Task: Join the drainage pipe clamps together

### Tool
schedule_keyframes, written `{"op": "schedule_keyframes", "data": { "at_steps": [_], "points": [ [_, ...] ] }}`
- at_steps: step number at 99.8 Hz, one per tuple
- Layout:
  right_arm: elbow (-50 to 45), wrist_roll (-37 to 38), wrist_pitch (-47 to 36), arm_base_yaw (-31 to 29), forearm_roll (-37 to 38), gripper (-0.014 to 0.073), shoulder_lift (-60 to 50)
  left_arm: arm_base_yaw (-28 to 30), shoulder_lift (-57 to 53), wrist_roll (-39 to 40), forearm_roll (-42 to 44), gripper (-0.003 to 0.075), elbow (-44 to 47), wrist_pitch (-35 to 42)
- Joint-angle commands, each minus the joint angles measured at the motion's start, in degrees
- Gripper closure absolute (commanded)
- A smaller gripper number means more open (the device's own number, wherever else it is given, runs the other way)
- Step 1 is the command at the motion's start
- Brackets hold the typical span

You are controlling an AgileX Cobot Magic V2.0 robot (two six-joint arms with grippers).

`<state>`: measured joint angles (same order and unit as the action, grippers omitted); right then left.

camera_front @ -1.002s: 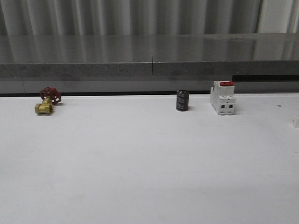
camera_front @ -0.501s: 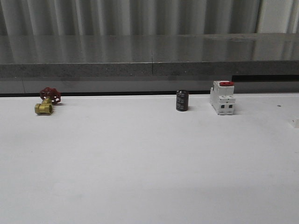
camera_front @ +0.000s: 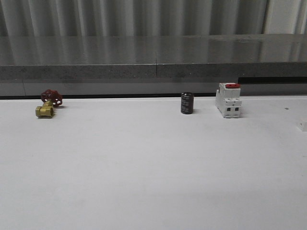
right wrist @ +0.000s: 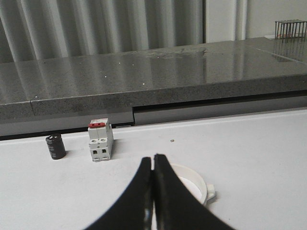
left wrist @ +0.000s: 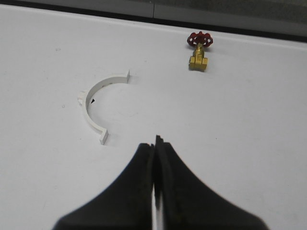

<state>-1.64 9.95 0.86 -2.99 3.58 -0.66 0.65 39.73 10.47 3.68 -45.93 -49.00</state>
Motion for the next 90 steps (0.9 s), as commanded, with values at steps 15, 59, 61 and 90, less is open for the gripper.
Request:
{"op": "schedule_keyframes", "data": {
  "at_steps": [15, 59, 61, 90],
  "points": [
    [1.14, -0.14, -4.53, -0.23, 0.51, 0.0661, -1.05, -0.46, 1.47, -2.9, -0.45, 0.0553, -2.1, 3.62],
    [1.14, -0.14, -4.53, -0.23, 0.51, 0.0661, -1.05, -0.35, 14.77, -2.9, -0.2, 0.0269, -8.32, 3.02],
    [1.14, -0.14, -4.53, -0.23, 0.51, 0.0661, -1.05, -0.35, 16.58, -2.9, 0.24, 0.0269, -9.46, 3.02],
    [1.14, -0.14, -4.53, -0.23, 0.51, 0.0661, -1.05, 3.39, 40.06, -11.79, 2.52, 0.0269, -26.55, -0.23]
  ]
}}
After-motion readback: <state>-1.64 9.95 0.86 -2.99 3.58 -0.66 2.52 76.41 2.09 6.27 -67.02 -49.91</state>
